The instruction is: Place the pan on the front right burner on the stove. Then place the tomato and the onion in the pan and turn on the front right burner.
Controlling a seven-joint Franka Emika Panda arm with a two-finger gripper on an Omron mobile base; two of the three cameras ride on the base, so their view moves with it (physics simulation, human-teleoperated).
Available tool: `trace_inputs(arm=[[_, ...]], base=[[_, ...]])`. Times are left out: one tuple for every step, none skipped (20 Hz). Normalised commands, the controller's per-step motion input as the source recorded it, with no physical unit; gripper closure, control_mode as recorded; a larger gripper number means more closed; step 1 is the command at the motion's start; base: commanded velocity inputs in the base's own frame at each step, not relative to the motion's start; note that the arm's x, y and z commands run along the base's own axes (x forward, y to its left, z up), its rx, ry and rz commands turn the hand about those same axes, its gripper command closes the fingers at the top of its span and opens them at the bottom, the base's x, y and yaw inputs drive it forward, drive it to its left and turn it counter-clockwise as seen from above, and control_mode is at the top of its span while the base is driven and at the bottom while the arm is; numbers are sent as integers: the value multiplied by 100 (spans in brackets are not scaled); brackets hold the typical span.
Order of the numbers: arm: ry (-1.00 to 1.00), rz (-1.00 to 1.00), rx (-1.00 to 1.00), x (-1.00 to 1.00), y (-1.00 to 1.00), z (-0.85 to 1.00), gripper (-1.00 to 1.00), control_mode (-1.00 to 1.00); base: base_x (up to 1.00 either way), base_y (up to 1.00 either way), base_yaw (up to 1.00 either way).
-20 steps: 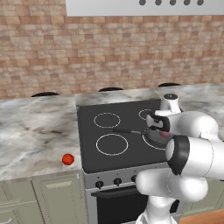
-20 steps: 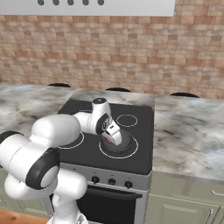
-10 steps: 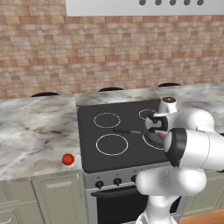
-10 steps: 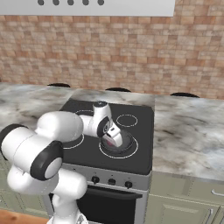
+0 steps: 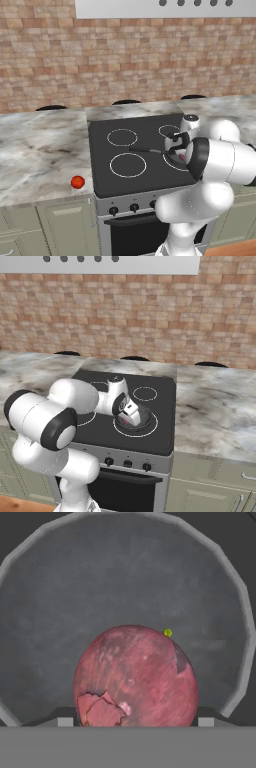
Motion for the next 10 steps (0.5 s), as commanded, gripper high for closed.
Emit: trace_inputs(arm=[[0, 3, 0, 7, 0, -9, 100, -100], [0, 3, 0, 6, 0, -9, 100, -100], [0, 3, 0, 8, 0, -10, 100, -100], [0, 3, 0, 7, 0, -11, 100, -100], [0, 3, 0, 8, 0, -13, 100, -100], [0, 3, 0, 7, 0, -11, 100, -100], [0, 3, 0, 6, 0, -12, 100, -100], [0, 3, 0, 6, 0, -12, 100, -100], [0, 3, 0, 6, 0, -11, 100, -100], [0, 3, 0, 6, 0, -12, 100, -100]], base=[[0, 0, 0], [0, 0, 0], [0, 0, 0], [0, 0, 0], [0, 0, 0], [0, 0, 0], [0, 0, 0], [0, 0, 0], [0, 0, 0], [0, 0, 0]])
